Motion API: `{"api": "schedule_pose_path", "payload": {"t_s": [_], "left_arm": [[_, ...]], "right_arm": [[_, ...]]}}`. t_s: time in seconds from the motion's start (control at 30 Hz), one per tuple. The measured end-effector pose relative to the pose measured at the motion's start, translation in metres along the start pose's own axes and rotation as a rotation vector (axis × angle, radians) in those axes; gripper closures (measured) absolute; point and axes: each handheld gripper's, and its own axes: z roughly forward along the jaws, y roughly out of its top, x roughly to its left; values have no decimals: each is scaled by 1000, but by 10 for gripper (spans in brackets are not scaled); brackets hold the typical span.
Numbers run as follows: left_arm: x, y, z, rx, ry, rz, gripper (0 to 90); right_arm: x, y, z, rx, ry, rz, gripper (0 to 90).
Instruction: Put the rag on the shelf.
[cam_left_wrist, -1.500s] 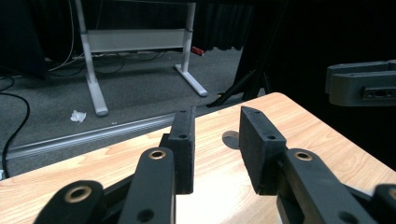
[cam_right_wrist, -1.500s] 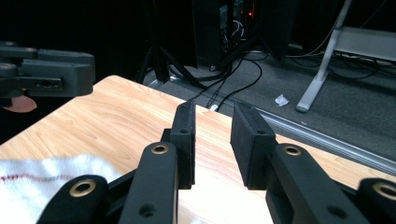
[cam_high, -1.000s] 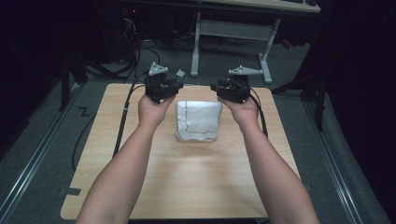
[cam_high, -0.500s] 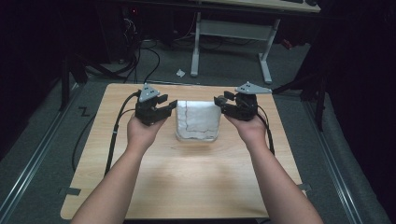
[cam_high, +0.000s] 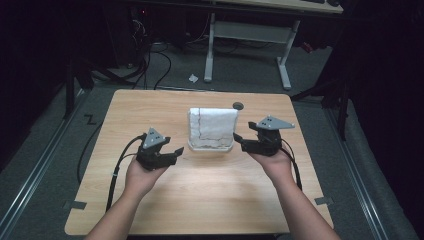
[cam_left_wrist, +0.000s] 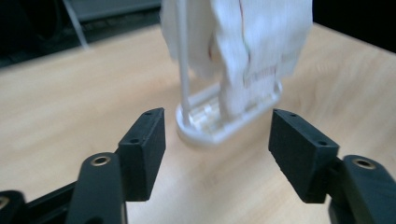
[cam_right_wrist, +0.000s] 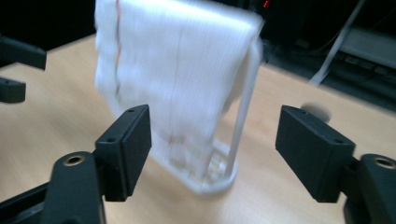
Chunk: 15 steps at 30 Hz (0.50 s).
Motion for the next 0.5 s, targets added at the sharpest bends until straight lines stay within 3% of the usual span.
{"api": "schedule_pose_path", "payload": {"t_s": [0.13, 0.23, 0.3, 0.33, 0.37, 0.43, 0.5], "left_arm": [[-5, -24, -4, 24, -36, -33, 324], [-12, -44, -8, 44, -52, -35, 312], [-16, -57, -10, 77, -55, -19, 304], [-17, -63, -11, 93, -56, -17, 303], [-17, -69, -12, 109, -59, -22, 303], [-16, -79, -14, 139, -66, -27, 294], [-15, -86, -19, 135, -61, -44, 295]], "right_arm": [[7, -24, -1, 30, 42, 28, 214], [13, -45, -1, 53, 66, 53, 186], [18, -63, -1, 64, 67, 69, 183], [21, -83, 0, 73, 56, 93, 175], [21, -83, 0, 73, 56, 93, 175], [23, -102, 1, 105, 46, 107, 174], [27, -120, 0, 153, 37, 118, 167]]}}
